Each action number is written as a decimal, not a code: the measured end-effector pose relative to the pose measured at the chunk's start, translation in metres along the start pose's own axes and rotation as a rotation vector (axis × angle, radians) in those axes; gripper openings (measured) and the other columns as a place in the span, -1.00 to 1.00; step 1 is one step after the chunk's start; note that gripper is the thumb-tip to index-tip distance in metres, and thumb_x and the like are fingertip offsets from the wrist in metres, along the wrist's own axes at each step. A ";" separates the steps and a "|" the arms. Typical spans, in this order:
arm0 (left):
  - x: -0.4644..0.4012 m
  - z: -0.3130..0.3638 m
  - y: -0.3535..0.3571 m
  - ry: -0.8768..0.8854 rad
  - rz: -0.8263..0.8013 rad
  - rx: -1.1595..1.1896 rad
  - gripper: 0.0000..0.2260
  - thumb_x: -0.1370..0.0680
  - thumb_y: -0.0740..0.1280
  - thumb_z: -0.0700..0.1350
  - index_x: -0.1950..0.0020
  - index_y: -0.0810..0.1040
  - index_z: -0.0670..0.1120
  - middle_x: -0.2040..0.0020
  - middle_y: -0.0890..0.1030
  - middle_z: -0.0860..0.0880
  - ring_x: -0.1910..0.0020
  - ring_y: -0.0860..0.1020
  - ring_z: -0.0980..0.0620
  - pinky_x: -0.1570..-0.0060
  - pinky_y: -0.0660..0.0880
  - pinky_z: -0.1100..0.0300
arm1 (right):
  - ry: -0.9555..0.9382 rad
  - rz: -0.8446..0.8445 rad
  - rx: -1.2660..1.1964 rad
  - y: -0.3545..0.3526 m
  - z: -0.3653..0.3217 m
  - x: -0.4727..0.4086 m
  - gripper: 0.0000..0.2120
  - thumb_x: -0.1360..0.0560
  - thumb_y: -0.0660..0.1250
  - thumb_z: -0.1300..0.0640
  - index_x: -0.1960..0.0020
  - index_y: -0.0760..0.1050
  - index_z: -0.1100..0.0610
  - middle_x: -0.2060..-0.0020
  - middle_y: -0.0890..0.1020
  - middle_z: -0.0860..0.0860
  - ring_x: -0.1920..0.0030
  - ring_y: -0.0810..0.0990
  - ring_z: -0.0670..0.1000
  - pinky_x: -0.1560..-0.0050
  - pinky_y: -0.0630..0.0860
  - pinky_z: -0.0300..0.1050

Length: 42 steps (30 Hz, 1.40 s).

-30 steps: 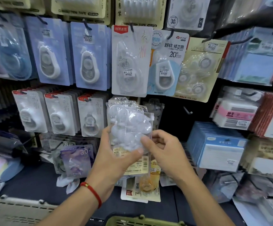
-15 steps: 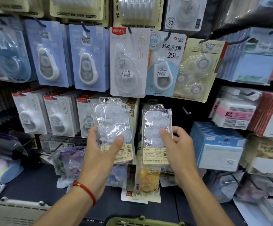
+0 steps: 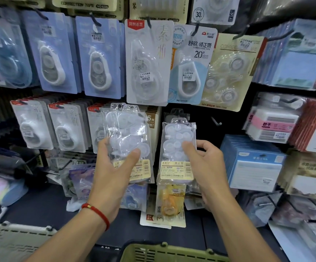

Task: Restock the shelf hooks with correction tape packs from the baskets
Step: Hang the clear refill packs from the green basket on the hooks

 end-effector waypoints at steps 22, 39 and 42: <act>0.006 -0.015 0.021 -0.068 -0.125 -0.058 -0.67 -0.63 0.42 -0.09 -0.23 0.48 0.32 0.00 0.73 0.15 0.20 0.74 0.02 0.36 0.66 0.13 | -0.123 -0.060 0.039 0.006 -0.005 0.003 -0.94 -0.64 0.38 0.03 -0.06 0.60 0.00 0.16 0.77 0.02 0.11 0.74 0.22 0.02 0.65 0.36; 0.007 -0.014 0.027 -0.061 -0.204 -0.025 -0.62 -0.69 0.26 -0.23 -0.22 0.50 0.31 -0.02 0.72 -0.09 0.34 0.67 -0.16 0.40 0.64 0.00 | -0.123 0.084 0.343 -0.009 0.003 -0.002 -0.75 -0.60 0.40 -0.08 -0.24 0.57 -0.04 -0.07 0.65 -0.20 -0.09 0.60 -0.23 -0.15 0.54 -0.18; 0.011 -0.016 0.037 -0.063 -0.281 -0.020 -0.70 -0.62 0.33 -0.12 -0.26 0.51 0.24 -0.11 0.71 -0.10 0.16 0.68 -0.18 0.36 0.64 -0.04 | -0.113 -0.197 0.183 0.018 0.001 0.002 -0.87 -0.59 0.42 -0.09 -0.10 0.65 -0.10 0.03 0.72 -0.23 -0.01 0.67 -0.23 -0.05 0.60 -0.23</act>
Point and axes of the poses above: each hand's wrist, its own x-axis away from the middle knuckle, its own y-axis out of the palm, z = x × y, the point moved 8 cm from there along -x, towards the middle knuckle
